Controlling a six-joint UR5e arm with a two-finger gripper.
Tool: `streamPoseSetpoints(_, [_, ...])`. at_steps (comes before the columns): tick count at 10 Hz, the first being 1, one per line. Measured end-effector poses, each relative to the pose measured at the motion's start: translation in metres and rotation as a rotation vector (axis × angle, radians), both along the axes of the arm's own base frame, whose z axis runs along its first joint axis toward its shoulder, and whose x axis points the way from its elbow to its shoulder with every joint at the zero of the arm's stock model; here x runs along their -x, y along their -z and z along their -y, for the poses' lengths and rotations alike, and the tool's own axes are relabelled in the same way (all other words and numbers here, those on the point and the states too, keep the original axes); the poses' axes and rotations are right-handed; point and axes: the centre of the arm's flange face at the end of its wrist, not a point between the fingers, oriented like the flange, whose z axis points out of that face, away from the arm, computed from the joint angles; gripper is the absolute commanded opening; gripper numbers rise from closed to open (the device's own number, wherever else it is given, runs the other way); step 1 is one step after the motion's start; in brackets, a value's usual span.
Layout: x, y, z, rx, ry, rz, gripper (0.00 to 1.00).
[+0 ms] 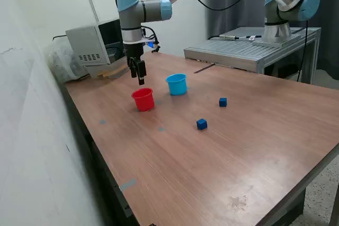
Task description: Place red objects in the red bin, and blue objects in the blue bin.
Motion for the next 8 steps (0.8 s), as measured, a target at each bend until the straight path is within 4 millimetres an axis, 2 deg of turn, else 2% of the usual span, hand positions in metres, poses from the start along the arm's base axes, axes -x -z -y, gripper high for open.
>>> streamPoseSetpoints(1, [-0.002, -0.007, 0.008, 0.004, 0.006, 0.005, 1.00])
streamPoseSetpoints(2, [-0.004, -0.016, 0.030, 0.010, 0.002, 0.011, 1.00])
streamPoseSetpoints(5, [-0.017, -0.040, 0.119, 0.026, -0.017, 0.019, 1.00])
streamPoseSetpoints(8, [-0.035, -0.042, 0.181, 0.057, 0.073, 0.045, 1.00])
